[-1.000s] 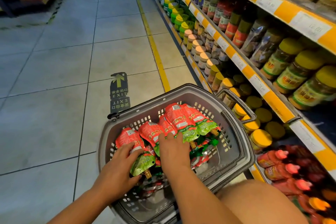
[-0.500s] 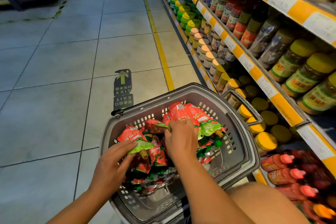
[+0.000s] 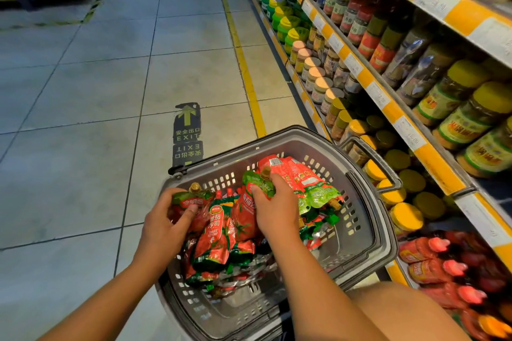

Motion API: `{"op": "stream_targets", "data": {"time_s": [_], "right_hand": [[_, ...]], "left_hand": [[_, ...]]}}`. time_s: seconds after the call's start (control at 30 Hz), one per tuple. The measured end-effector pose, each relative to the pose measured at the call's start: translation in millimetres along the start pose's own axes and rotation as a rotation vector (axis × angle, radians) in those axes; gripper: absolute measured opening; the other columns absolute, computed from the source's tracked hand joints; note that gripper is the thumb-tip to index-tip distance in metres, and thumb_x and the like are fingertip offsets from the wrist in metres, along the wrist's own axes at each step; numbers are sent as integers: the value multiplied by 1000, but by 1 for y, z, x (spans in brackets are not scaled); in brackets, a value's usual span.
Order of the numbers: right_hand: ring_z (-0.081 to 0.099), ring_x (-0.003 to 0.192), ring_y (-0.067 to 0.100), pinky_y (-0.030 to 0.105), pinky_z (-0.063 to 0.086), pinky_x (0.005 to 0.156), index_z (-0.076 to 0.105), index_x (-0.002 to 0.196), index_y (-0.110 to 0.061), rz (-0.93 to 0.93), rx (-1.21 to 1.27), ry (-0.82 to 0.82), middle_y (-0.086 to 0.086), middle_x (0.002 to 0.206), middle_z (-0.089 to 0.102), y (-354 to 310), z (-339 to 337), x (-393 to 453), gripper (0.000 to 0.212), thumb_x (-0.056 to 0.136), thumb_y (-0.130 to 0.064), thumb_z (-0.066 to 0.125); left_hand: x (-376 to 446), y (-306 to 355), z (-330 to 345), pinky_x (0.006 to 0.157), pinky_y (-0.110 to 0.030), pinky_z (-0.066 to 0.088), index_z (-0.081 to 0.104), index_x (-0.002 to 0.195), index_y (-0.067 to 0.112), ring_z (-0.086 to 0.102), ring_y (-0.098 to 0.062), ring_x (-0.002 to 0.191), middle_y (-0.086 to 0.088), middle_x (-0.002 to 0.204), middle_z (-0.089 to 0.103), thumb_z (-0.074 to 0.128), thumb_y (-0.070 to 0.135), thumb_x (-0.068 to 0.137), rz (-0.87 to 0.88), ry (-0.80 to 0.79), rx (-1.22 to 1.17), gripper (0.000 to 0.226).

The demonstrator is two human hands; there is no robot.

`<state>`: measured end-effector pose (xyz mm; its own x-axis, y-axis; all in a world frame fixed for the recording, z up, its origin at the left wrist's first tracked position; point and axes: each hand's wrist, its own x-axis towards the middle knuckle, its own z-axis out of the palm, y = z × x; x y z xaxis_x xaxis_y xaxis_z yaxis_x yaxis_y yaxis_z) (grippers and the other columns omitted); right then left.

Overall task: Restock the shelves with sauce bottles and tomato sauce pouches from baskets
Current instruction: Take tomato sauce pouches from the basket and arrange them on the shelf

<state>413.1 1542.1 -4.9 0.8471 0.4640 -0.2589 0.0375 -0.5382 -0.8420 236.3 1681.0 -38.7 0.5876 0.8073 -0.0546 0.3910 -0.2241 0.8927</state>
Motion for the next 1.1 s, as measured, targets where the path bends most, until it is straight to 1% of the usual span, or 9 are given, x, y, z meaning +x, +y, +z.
{"op": "stream_targets", "data": {"time_s": [0.1,0.17,0.27,0.37,0.5,0.73,0.83,0.97,1.1], "right_hand": [[62,103,11,21,51,80,52,144,-27,43,48,-6,-7,129,61,5,-1,3,53,96,-27,73],[55,79,1,14,45,58,53,130,-31,75,100,-39,-11,107,58,8,1,5,49,90,-21,80],[63,89,8,26,56,71,58,113,-34,103,158,-103,-9,110,63,13,7,7,47,80,-17,87],[69,87,12,35,59,85,66,97,-33,84,107,-177,-10,94,72,14,8,6,37,77,-11,87],[71,89,16,38,59,87,70,104,-28,72,72,-217,-6,97,75,16,6,1,39,76,-8,88],[69,95,20,28,53,79,71,122,-20,90,98,-52,-2,109,74,16,-7,-14,41,83,-19,84],[70,98,21,33,57,85,69,126,-21,99,192,49,-4,109,73,12,-21,-19,45,83,-25,83],[67,96,13,35,56,95,70,118,-25,114,439,136,-16,97,67,6,-44,-29,38,83,-20,83],[70,88,8,38,60,89,70,96,-31,132,609,232,-13,95,74,4,-65,-37,24,77,-23,83]], "left_hand": [[0,-4,0,84,-37,60,55,120,47,68,2,104,24,112,71,78,19,91,-14,-47,51,47],[2,-7,0,88,-38,59,52,124,51,67,-1,108,22,114,70,79,17,90,-29,-86,104,56],[2,-9,3,91,-38,58,52,128,49,65,-2,110,22,116,68,78,23,91,0,-124,217,52],[2,-9,5,87,-39,59,55,127,40,67,-4,104,19,112,70,78,30,91,31,-97,258,44],[3,-12,5,82,-35,57,53,129,38,67,-7,103,15,113,70,76,28,93,52,-88,277,44],[0,-8,7,85,-47,57,52,133,37,66,-18,104,9,115,69,75,23,93,43,-65,321,49],[-1,-7,10,90,-54,56,55,134,32,67,-25,106,1,115,71,73,20,95,5,-55,293,45],[-1,-2,13,97,-56,53,60,133,29,68,-31,103,-5,111,74,78,21,92,-80,40,248,45],[-3,0,10,102,-46,54,59,133,38,71,-30,107,-7,111,76,89,24,77,-99,102,161,65]]}}
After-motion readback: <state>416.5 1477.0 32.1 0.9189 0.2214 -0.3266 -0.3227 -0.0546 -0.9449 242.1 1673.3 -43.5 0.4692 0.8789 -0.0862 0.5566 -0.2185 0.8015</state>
